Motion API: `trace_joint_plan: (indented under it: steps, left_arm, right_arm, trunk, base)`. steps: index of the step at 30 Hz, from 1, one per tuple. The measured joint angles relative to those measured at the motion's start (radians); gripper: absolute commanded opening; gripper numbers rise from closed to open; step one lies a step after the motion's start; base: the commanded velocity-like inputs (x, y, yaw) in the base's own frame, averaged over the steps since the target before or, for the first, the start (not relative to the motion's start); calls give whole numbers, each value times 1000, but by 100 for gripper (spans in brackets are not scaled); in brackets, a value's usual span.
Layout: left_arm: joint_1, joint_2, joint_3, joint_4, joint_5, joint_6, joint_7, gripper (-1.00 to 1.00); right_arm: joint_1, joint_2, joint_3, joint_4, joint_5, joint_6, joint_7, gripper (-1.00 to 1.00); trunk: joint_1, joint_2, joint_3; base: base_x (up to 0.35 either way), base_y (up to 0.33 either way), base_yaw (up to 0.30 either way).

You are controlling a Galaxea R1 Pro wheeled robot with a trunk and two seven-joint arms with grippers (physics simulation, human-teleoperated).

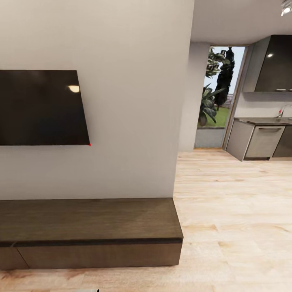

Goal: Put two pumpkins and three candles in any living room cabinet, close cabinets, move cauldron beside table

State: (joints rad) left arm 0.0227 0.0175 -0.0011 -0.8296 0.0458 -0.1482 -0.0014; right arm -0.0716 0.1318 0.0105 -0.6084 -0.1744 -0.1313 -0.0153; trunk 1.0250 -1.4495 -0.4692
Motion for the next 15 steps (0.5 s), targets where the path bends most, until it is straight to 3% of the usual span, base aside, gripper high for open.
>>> trace_joint_plan:
  steps: [7,15]
  left_arm:
    - [0,1,0,0,0,0,0,100]
    - [0,1,0,1,0,1,0,100]
  right_arm:
    - [0,0,0,0,0,0,0,100]
    - [0,0,0,0,0,-1,0,100]
  trunk:
    - [15,-28,-12]
    - [15,-28,-13]
  base:
    - [0,0,0]
    - [0,0,0]
